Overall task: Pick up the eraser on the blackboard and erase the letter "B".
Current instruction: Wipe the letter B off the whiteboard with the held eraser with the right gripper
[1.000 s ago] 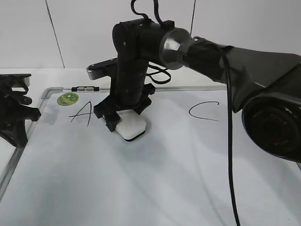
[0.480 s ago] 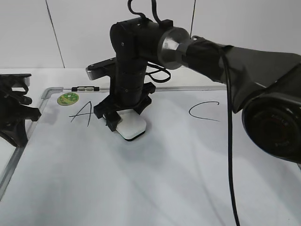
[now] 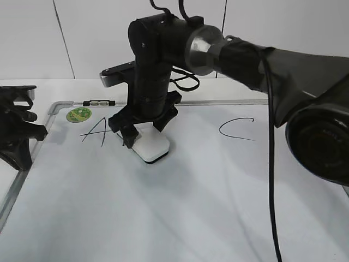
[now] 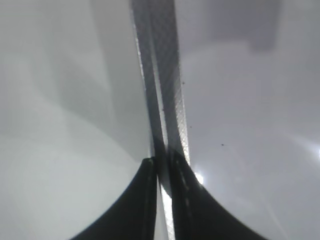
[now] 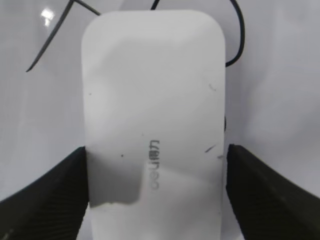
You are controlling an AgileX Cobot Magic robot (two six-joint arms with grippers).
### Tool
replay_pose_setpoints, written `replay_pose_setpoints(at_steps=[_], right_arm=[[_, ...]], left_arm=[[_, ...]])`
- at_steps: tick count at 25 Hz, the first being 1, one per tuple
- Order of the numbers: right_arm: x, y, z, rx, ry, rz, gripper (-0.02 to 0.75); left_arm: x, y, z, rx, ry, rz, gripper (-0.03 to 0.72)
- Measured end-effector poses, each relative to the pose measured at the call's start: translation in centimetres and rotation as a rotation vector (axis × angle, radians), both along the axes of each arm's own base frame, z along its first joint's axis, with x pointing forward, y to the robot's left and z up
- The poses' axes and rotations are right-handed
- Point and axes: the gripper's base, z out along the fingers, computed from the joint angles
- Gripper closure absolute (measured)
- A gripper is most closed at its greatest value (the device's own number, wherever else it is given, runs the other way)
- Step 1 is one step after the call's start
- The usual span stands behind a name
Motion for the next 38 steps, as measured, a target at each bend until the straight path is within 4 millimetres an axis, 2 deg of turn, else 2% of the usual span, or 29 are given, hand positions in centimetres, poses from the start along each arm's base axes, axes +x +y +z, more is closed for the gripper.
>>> replay_pose_setpoints(at_steps=[4,18,26,38], right_arm=[[-0.07,-0.06,0.67,0.007,-0.009,-0.003,0.076],[-0.08,-0.09,0.65,0.005,-0.007,-0.005,0.076],[-0.10,-0.06,0.65,0.007,-0.005,-0.006,0.158],[-0.28,0.18,0.67,0.035,0.017,-0.009,0.163]], left_arm=[[0.00,0.00,0.00,0.000,0.000,-0.002,0.648],[-0.02,-0.04,0.00,-0.004,0.002,0.001,0.648],[-0.02,-0.05,0.01,-0.006,0.002,0.002,0.648],[-0.02,-0.05,0.01,-0.006,0.002,0.002,0.648]])
